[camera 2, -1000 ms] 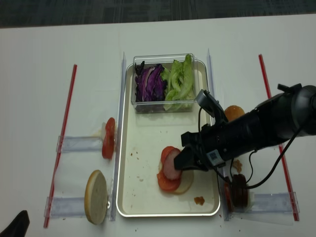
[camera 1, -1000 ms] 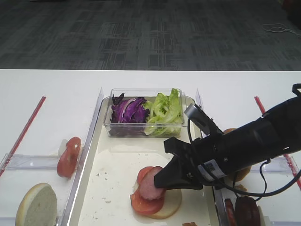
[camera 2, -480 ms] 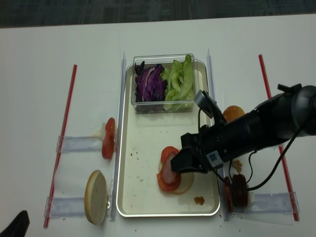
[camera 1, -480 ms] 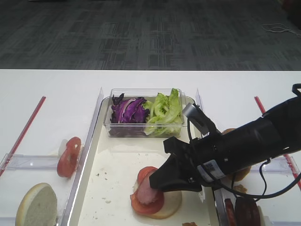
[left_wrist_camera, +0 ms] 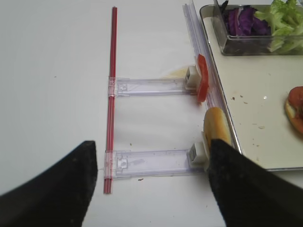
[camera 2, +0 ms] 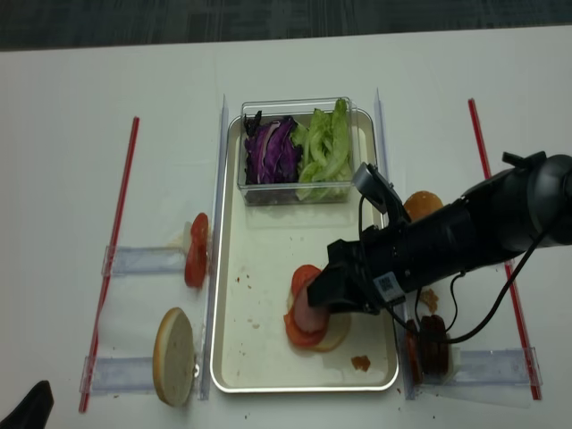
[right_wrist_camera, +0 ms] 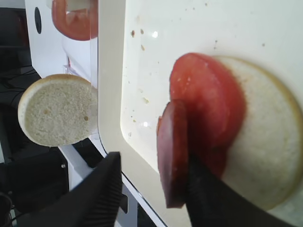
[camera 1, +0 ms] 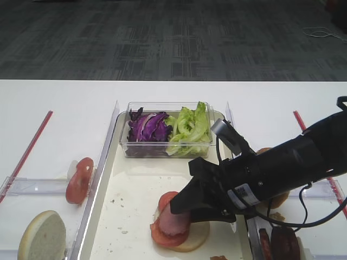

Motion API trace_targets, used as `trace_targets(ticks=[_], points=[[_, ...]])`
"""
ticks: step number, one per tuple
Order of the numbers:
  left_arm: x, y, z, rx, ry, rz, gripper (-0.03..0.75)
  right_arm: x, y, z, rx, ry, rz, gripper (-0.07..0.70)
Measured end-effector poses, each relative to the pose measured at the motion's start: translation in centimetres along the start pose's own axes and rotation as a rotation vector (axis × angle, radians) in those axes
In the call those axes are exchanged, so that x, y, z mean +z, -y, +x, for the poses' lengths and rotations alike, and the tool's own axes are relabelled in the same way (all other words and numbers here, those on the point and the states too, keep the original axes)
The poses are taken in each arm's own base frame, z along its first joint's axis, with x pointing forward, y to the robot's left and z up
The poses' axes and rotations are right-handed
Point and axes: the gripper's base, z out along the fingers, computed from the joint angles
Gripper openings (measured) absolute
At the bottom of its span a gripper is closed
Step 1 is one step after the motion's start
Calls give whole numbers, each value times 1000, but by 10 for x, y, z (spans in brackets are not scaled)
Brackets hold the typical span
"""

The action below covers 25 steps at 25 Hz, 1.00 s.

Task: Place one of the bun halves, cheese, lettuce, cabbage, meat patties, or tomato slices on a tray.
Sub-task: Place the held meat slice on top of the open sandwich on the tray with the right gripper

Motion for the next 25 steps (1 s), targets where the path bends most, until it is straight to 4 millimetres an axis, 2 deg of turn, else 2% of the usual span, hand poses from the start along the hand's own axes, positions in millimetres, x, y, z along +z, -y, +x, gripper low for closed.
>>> trace_targets(ticks=[3, 6, 20, 25], points=[[0, 0, 0, 0, 0, 0, 468, 0, 1, 0, 25, 4, 7, 397], [0, 0, 0, 0, 0, 0, 468, 0, 1, 0, 42, 6, 11, 414], [0, 0, 0, 0, 0, 0, 468, 0, 2, 1, 60, -6, 24, 416], [0, 0, 0, 0, 0, 0, 468, -7, -5, -2, 39, 32, 48, 416]])
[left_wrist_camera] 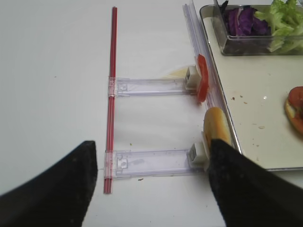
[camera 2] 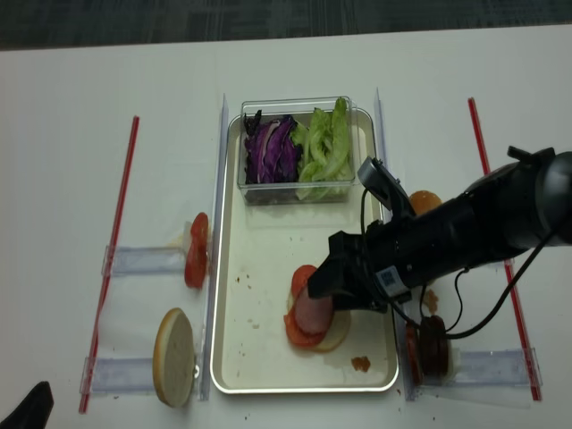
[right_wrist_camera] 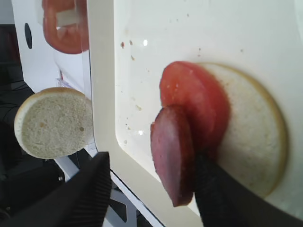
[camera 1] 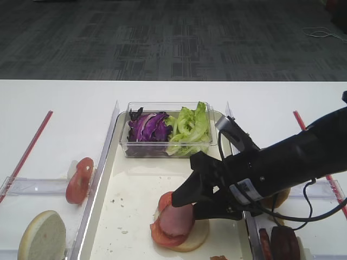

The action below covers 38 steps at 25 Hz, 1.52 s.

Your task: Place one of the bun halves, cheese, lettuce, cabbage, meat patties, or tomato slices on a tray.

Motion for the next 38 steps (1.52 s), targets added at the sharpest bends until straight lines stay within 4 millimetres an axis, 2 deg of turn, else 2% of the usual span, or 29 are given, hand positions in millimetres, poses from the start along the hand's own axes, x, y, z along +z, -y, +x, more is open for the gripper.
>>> trace_targets(ticks=[10, 21, 28, 38], points=[[0, 0, 0, 0, 0, 0, 468, -13, -11, 2, -27, 13, 49, 416], [0, 0, 0, 0, 0, 0, 468, -25, -27, 7, -52, 8, 13, 416], [0, 0, 0, 0, 0, 0, 468, -26, -30, 15, -56, -69, -1, 416], [0, 0, 0, 0, 0, 0, 468, -39, -55, -5, -131, -221, 98, 416]])
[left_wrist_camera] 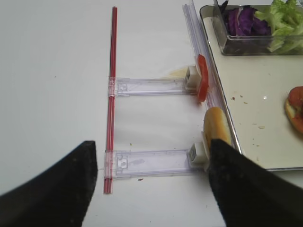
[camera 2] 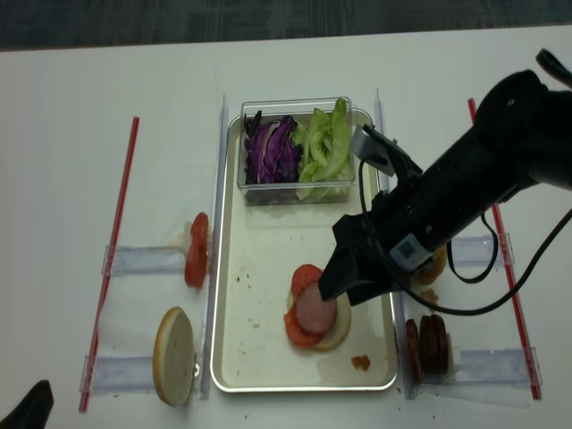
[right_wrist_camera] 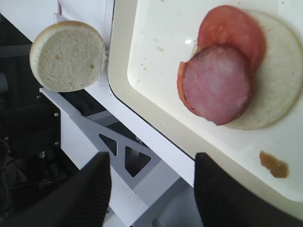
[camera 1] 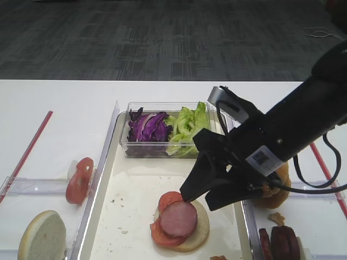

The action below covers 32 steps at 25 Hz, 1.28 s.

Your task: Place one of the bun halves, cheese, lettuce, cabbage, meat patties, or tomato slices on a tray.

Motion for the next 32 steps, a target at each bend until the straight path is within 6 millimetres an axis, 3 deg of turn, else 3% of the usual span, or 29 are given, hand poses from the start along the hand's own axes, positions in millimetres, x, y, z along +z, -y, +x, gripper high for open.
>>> trace_targets(ticks=[11, 21, 32], points=[[0, 0, 0, 0, 0, 0, 468, -28, -15, -16, -49, -120, 205, 416], [0, 0, 0, 0, 0, 0, 468, -58, -21, -37, -67, -59, 453, 416], [0, 0, 0, 0, 0, 0, 468, -66, -16, -39, -28, -43, 569, 416]])
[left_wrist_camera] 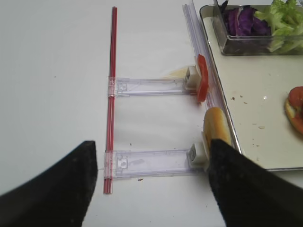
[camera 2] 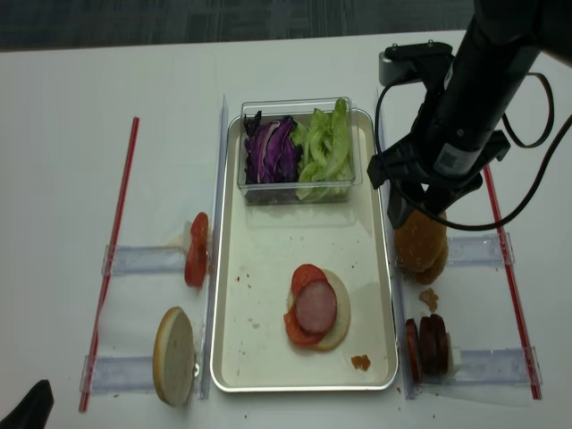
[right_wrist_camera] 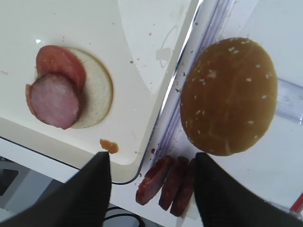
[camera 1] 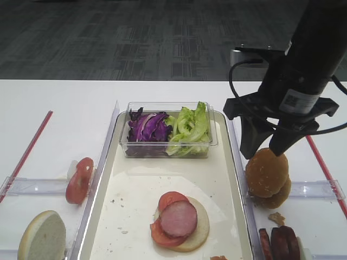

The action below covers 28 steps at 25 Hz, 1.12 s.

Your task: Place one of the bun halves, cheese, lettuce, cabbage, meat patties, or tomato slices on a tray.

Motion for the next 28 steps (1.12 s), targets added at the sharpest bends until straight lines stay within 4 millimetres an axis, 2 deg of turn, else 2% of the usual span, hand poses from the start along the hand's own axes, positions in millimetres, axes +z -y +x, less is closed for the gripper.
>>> trace_targets(ticks=[5, 12, 19, 24, 28], points=[[0, 0, 0, 0, 0, 0, 468, -4, 15, -2, 34, 12, 3, 416], [0, 0, 0, 0, 0, 0, 468, -19, 73, 0, 151, 43, 101, 416], [0, 0, 0, 0, 0, 0, 468, -31, 116, 9, 253, 56, 179, 416], [0, 0, 0, 0, 0, 0, 468, -35, 131, 13, 292, 60, 199, 416], [0, 0, 0, 0, 0, 0, 468, -35, 130, 13, 297, 64, 184, 416]])
